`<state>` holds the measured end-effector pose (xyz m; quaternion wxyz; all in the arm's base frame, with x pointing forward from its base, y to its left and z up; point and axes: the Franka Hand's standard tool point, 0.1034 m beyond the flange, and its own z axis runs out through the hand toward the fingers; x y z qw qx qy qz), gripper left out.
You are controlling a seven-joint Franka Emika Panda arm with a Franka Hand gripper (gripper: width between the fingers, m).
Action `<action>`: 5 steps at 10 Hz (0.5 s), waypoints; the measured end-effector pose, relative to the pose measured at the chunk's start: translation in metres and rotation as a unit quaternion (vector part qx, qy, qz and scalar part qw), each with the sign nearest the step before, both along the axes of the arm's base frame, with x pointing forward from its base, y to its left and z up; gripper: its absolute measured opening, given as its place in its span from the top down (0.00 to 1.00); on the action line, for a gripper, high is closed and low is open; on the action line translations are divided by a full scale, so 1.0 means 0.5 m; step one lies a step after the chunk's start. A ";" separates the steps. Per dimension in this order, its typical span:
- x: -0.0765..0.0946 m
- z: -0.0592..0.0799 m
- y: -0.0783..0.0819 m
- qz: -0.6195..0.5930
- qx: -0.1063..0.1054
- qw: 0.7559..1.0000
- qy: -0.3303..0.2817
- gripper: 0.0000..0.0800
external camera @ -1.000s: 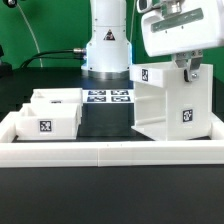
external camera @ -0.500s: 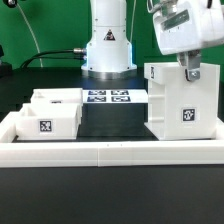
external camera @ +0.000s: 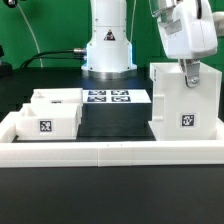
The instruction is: Assemble drawer
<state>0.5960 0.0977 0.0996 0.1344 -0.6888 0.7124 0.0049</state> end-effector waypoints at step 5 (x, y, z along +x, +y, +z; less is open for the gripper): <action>0.072 -0.003 -0.006 -0.012 0.008 1.000 0.003 0.94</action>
Offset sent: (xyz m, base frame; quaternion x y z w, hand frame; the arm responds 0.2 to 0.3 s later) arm 0.0364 -0.0065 -0.0103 -0.0046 0.0179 0.0368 0.9992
